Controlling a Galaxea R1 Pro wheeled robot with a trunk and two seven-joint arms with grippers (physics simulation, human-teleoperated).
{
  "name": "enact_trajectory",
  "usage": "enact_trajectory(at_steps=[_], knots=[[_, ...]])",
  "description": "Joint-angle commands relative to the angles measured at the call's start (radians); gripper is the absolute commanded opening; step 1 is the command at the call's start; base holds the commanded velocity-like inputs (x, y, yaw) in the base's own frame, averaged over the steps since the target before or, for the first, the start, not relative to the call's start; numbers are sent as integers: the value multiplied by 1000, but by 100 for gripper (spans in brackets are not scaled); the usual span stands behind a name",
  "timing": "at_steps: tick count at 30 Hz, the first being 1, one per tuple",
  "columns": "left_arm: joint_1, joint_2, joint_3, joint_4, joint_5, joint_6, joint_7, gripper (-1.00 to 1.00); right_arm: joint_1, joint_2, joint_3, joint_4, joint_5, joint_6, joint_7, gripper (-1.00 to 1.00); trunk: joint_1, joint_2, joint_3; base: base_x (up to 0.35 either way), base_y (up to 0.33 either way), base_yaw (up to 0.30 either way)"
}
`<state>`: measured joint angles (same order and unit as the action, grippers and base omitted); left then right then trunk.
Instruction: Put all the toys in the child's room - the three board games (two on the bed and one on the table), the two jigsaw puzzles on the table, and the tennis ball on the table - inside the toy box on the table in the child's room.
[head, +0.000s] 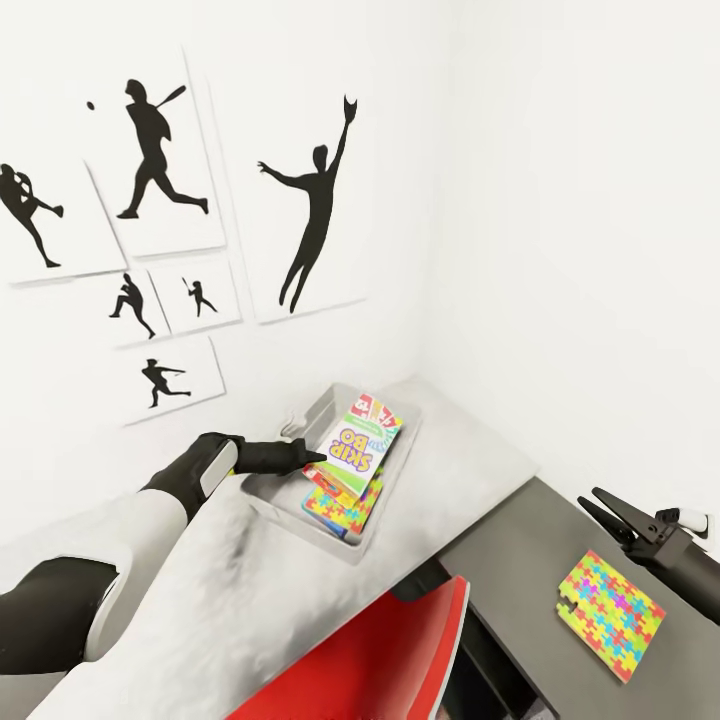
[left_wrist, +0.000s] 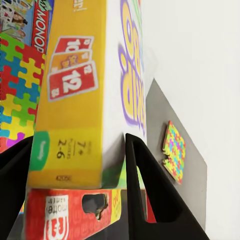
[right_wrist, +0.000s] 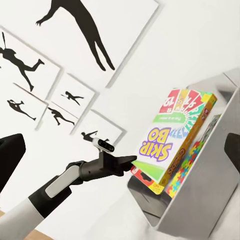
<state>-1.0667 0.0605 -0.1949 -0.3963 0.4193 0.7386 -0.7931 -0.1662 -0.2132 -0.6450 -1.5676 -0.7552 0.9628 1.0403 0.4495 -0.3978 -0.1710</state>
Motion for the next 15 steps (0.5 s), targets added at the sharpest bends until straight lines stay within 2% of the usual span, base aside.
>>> enact_trajectory(at_steps=[1, 9, 15], knots=[[-1, 1, -4, -1, 7, 5, 0, -100, -1, 0, -1, 0, 0, 4, 3, 100, 1, -2, -4, 0, 0, 0], [-1, 1, -4, 0, 7, 5, -1, -100, 0, 0, -1, 0, -1, 4, 4, 100, 1, -2, -17, 0, 0, 0], [-1, 1, -4, -1, 6, 5, -1, -100, 0, 1, -24, 0, -4, 4, 4, 100, 1, -2, -21, 0, 0, 0]])
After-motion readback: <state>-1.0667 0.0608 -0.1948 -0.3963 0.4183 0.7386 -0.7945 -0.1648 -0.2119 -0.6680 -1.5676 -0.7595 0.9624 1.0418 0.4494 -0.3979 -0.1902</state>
